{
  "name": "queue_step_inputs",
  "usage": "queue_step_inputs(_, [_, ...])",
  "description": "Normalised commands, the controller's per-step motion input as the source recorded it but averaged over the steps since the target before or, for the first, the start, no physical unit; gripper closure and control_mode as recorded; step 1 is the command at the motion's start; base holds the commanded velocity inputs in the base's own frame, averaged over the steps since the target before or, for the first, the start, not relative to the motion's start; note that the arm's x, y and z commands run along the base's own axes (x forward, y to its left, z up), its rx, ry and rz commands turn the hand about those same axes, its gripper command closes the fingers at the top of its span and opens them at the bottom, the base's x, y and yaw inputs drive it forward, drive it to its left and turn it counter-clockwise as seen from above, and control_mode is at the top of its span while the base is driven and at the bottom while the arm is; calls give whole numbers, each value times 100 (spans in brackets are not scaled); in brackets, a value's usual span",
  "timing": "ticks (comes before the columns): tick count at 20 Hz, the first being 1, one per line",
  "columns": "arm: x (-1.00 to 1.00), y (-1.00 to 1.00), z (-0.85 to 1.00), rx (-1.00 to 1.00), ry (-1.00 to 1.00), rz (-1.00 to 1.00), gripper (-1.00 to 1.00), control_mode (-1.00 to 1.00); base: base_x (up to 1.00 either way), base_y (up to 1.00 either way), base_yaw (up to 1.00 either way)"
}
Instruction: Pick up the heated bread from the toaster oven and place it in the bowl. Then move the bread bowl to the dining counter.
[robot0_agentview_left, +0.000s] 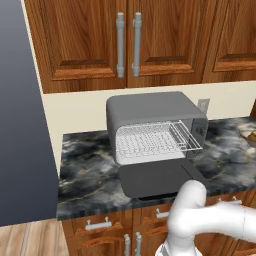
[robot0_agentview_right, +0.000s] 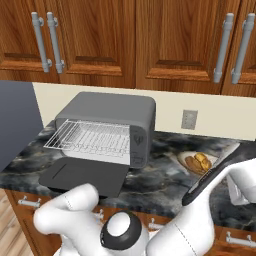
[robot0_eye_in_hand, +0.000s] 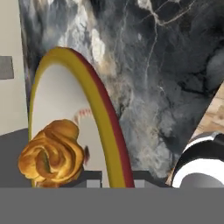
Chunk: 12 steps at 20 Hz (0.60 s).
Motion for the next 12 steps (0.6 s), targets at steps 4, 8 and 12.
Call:
queue_step_inputs(4, [-68, 100, 96, -4, -37, 0, 100, -100, 0, 0, 0])
queue_step_inputs(8, [-29, 100, 66, -6, -29, 0, 100, -100, 0, 0, 0])
queue_step_inputs(12, [-24, 100, 49, -1, -20, 0, 100, -100, 0, 0, 0])
